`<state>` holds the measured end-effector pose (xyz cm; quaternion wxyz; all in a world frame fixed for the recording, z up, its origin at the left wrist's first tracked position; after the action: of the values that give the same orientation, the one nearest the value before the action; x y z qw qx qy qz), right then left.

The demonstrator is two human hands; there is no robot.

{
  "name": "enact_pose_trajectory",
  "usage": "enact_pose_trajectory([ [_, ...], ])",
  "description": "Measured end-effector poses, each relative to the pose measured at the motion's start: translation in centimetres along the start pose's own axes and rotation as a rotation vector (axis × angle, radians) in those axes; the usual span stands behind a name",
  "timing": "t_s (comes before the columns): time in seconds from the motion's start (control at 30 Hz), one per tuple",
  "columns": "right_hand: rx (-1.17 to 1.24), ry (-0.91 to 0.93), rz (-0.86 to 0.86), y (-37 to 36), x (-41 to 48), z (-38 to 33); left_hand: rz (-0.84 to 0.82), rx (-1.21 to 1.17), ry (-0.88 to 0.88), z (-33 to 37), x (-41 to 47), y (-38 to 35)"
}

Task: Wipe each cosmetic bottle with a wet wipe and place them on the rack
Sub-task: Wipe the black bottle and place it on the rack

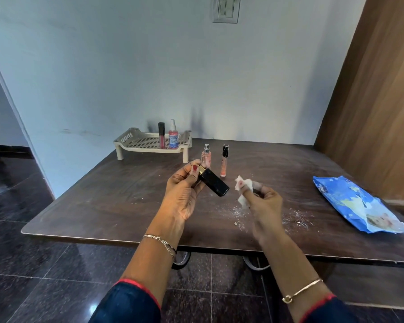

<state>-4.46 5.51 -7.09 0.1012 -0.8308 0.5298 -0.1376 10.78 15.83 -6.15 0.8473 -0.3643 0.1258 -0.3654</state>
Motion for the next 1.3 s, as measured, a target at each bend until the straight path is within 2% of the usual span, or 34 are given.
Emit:
enact_pose_trajectory([
  [0.1, 0.085, -0.017, -0.022, -0.7, 0.9, -1.2, -0.006, 0.031, -0.014, 0.3, 0.0, 0.0],
  [0.2, -0.037, 0.073, -0.117, -2.7, 0.9, -2.0, -0.035, 0.087, -0.020, 0.3, -0.1, -0.4],
  [0.27, -0.246, 0.307, -0.228, -4.5, -0.1, -2.9, -0.036, 0.095, -0.018, 0.0, -0.2, -0.8],
  [0.33, -0.650, 0.739, -0.354, -6.3, -2.0, -3.6, -0.022, 0.074, -0.014, -0.3, -0.3, -1.1],
  [0.4, -0.967, 1.122, -0.358, -6.9, -3.7, -2.9, 0.005, 0.049, -0.004, -0.4, -0.3, -1.1],
  [0.43, -1.034, 1.215, -0.333, -6.7, -4.2, -2.5, 0.019, 0.033, 0.003, -0.5, -0.4, -1.0],
  [0.57, -1.130, 1.338, -0.280, -5.3, -5.2, -1.4, 0.042, 0.011, 0.024, -0.7, -0.6, -0.7],
  [0.73, -1.102, 1.412, -0.250, -3.4, -6.1, -1.7, 0.052, 0.037, 0.015, -0.1, -0.4, -0.1],
  [0.8, -1.066, 1.393, -0.253, -2.5, -5.9, -1.9, 0.027, 0.058, -0.011, 0.5, -0.4, -0.2],
  [0.87, -0.996, 1.262, -0.230, -1.2, -4.8, -2.2, -0.031, 0.074, -0.045, 1.4, -0.4, -0.5],
  [0.93, -0.830, 0.986, -0.097, 0.4, -3.0, -2.9, -0.114, 0.108, -0.086, 2.2, -0.6, -1.2],
  [1.0, -0.460, 0.581, 0.010, 1.5, -1.2, -3.0, -0.177, 0.148, -0.098, 2.4, -0.8, -1.7],
  [1.07, -0.050, 0.231, -0.025, 1.1, 0.0, -2.3, -0.214, 0.179, -0.084, 2.2, -0.9, -2.0],
  [1.1, 0.054, 0.124, -0.042, 0.7, 0.5, -2.1, -0.233, 0.190, -0.075, 2.1, -0.9, -2.2],
  [1.2, 0.172, 0.011, -0.094, -1.1, 0.8, -2.7, -0.277, 0.210, -0.042, 1.8, -1.2, -3.0],
  [1.3, 0.076, 0.092, -0.172, -3.0, 0.1, -3.3, -0.299, 0.216, -0.023, 1.3, -1.3, -3.5],
])
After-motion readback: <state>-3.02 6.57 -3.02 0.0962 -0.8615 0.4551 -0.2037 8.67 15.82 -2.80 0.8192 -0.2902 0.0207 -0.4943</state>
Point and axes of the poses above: each hand's wrist, its own x-axis towards the middle knuckle, its own y-axis out of the back of the hand, z = x × y, the point moved 6 cm from there along x, towards the middle knuckle, and after that the axes turned 4 degrees about y, right-handed, at the moved point
